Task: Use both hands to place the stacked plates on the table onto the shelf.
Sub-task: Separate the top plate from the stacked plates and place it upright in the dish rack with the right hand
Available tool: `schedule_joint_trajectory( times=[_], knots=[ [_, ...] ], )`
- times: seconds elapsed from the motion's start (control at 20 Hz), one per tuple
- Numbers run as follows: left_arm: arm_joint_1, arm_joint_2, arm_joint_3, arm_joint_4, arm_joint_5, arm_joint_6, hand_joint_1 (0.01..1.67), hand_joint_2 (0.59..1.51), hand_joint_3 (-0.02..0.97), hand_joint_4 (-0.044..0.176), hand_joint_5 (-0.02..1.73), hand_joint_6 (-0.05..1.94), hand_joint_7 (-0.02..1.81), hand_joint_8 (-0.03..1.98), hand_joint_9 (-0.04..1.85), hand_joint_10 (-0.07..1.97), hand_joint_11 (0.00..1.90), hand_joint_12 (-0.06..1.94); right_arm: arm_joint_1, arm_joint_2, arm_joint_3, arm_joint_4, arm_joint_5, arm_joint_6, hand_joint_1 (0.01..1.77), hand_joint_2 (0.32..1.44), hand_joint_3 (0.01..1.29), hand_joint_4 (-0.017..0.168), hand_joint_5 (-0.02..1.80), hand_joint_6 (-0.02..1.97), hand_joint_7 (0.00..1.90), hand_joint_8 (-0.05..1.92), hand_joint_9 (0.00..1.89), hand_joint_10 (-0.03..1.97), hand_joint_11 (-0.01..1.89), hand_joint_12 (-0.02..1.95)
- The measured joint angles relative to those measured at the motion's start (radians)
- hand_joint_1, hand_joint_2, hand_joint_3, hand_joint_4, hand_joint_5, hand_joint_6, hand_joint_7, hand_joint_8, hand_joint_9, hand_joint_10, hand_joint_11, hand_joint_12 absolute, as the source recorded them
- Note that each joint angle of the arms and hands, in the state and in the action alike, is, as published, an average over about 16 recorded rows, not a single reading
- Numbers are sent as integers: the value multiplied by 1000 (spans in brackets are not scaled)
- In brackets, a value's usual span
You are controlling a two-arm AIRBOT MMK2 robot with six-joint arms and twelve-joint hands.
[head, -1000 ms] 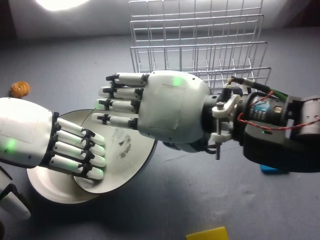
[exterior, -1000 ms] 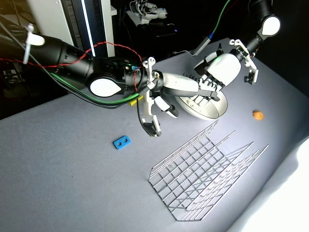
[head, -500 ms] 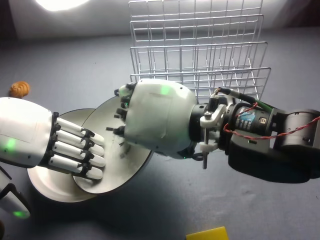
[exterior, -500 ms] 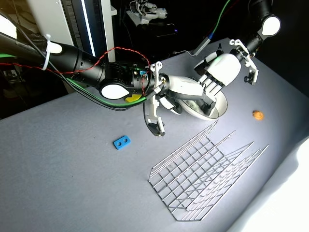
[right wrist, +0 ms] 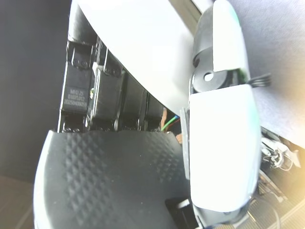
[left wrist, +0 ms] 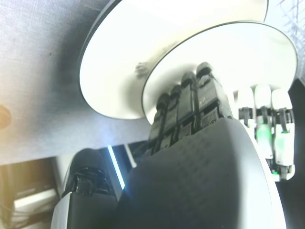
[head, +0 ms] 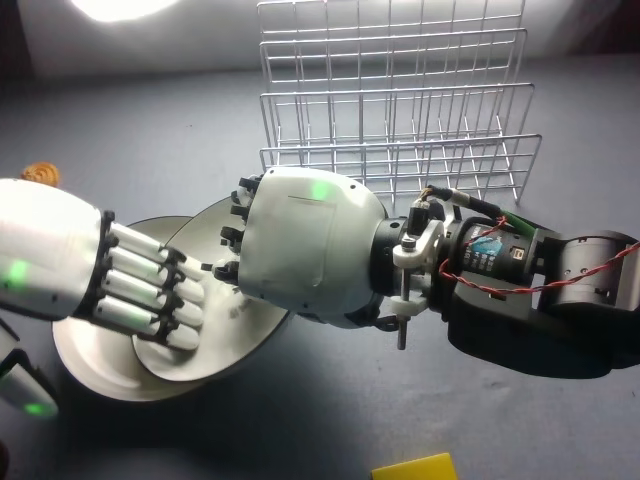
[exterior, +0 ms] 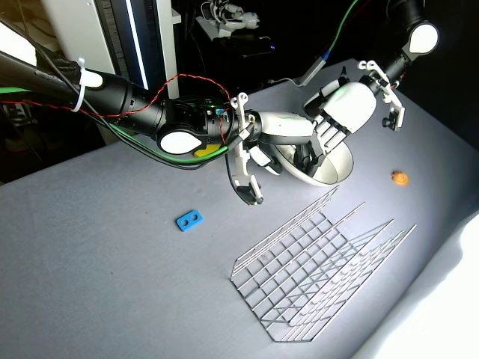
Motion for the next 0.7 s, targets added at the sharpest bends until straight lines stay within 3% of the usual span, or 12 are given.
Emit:
schedule_joint_trajectory(
  times=[0.7],
  knots=[
    [-237, 125, 26, -18, -18, -135, 19, 1264, 10, 3, 22, 13, 33, 18, 29, 4, 22, 19, 97, 11, -81, 23, -21, 4, 1170, 950, 15, 1, 918, 895, 1199, 742, 1460, 4, 1047, 999]
  ],
)
